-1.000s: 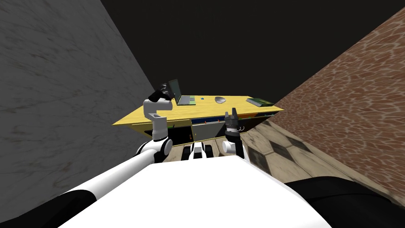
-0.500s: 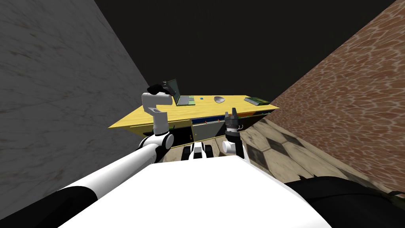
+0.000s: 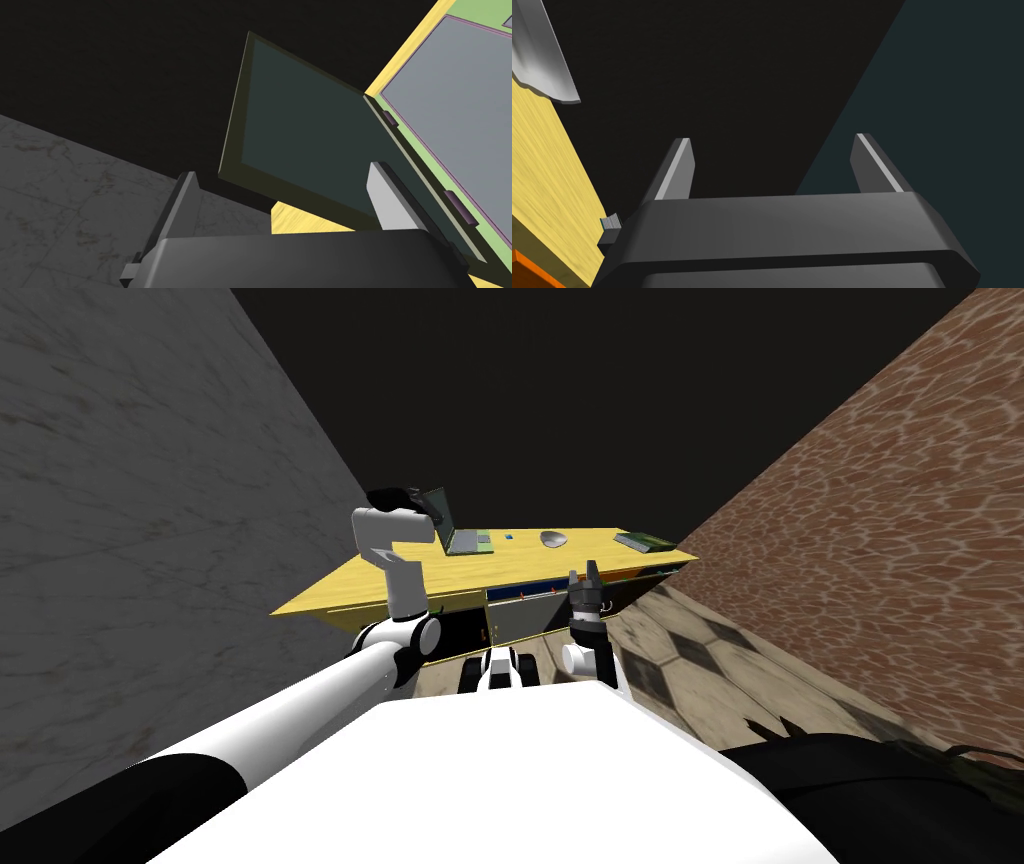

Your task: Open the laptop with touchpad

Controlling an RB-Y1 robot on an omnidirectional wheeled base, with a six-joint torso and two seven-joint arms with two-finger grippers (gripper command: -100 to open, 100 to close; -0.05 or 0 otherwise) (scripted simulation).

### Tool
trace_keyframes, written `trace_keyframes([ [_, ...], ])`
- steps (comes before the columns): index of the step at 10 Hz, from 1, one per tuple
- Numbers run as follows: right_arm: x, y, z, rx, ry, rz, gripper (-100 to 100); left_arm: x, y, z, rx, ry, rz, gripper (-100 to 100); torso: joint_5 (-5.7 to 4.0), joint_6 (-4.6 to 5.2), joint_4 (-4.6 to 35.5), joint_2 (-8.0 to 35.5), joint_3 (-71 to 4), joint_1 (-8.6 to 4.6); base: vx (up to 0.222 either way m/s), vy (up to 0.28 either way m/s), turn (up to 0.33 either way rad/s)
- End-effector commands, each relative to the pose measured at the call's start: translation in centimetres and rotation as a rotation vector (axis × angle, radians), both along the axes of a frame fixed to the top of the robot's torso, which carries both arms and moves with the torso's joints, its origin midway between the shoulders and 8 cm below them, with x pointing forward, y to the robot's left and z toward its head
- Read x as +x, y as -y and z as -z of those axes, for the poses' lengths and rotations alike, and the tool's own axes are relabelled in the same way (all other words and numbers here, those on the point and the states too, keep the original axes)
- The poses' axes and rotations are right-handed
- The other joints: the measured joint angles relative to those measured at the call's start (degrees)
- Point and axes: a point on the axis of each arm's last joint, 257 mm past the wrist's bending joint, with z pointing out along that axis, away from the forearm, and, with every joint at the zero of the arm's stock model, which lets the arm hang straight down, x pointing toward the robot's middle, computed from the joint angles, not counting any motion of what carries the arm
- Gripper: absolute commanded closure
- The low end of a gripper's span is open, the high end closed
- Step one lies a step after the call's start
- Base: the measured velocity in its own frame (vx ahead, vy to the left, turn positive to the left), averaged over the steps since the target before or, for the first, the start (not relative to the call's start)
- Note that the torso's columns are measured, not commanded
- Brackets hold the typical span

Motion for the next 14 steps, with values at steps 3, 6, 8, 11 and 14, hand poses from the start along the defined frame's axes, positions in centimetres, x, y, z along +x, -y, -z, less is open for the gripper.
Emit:
trace_keyframes([
  [3,0.0,0.0,0.0,0.0,0.0,0.0,0,0.1,-0.3,-0.5,0.002,0.008,-0.009,100,0.03,-0.04,-0.1,0.2,0.1,-0.1,0.003,0.0,0.062],
  [6,0.0,0.0,0.0,0.0,0.0,0.0,0,1.1,0.3,-0.1,0.155,-0.016,-0.011,100,-0.1,0.18,-0.2,-0.2,-0.1,-0.29,-0.008,-0.068,-0.012],
  [8,0.0,0.0,0.0,0.0,0.0,0.0,0,1.6,0.5,0.3,0.232,-0.034,-0.011,100,-0.08,0.29,-0.3,-0.3,-0.2,-0.27,-0.011,-0.064,-0.025],
  [11,0.0,0.0,0.0,0.0,0.0,0.0,0,2.4,0.9,1.1,0.348,-0.061,-0.013,100,0.01,0.19,-0.3,-0.3,-0.2,-0.1,-0.006,-0.064,-0.031],
  [14,0.0,0.0,0.0,0.0,0.0,0.0,0,2.8,0.9,1.9,0.445,-0.077,-0.018,100,0.05,-0.06,0.0,0.0,0.0,0.19,-0.002,-0.049,-0.029],
])
